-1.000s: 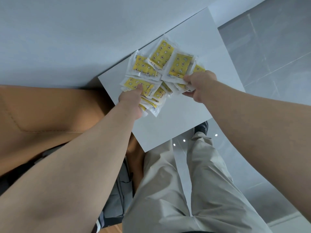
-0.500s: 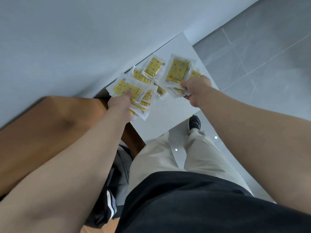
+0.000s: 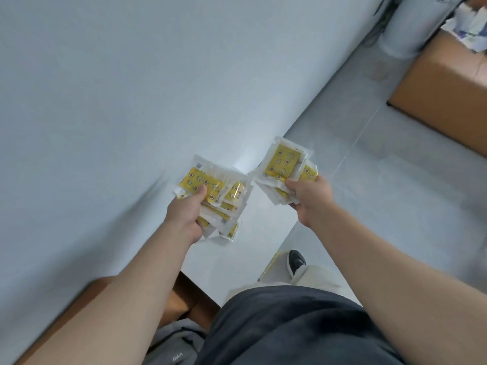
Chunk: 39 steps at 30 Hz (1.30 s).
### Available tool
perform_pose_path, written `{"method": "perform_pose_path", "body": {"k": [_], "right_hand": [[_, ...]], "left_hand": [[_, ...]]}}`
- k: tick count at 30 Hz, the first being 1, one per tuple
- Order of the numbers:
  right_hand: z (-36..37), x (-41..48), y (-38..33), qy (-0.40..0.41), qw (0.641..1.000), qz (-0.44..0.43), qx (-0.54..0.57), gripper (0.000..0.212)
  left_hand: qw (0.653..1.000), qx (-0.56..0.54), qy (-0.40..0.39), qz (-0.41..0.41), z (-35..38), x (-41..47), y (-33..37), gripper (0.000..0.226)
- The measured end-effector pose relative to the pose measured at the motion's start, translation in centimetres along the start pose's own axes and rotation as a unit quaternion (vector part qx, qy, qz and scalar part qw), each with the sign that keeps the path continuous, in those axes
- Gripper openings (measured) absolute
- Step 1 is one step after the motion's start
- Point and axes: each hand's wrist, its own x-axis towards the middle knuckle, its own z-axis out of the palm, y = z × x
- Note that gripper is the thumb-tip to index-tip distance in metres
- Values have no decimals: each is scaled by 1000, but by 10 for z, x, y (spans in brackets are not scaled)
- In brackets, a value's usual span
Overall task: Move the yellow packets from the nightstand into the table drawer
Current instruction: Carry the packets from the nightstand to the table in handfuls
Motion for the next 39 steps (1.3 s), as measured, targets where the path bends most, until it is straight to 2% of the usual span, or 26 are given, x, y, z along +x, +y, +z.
{"method": "perform_pose_path", "body": {"k": [9, 17, 23, 26, 31, 36, 39], "right_hand": [[-98, -35, -69, 59, 985, -75, 146, 30], [-213, -52, -86, 124, 959, -100, 236, 31], [-344, -62, -72, 168, 932, -111, 301, 31], [-424, -71, -55, 193, 918, -114, 327, 30], [-551, -89, -22, 237, 894, -118, 361, 29], [-667, -106, 17, 300, 851, -114, 415, 35], [-724, -111, 38, 340, 815, -108, 457, 31]], "left_hand": [[986, 44, -149, 63, 123, -51, 38, 23], [962, 113, -237, 73, 226, -111, 1, 22], [938, 173, -289, 82, 306, -174, -76, 19], [925, 197, -318, 68, 345, -218, -132, 11], [905, 225, -356, 49, 409, -281, -231, 15], [873, 280, -399, 20, 468, -341, -325, 19], [852, 321, -414, 13, 503, -373, -375, 21]]}}
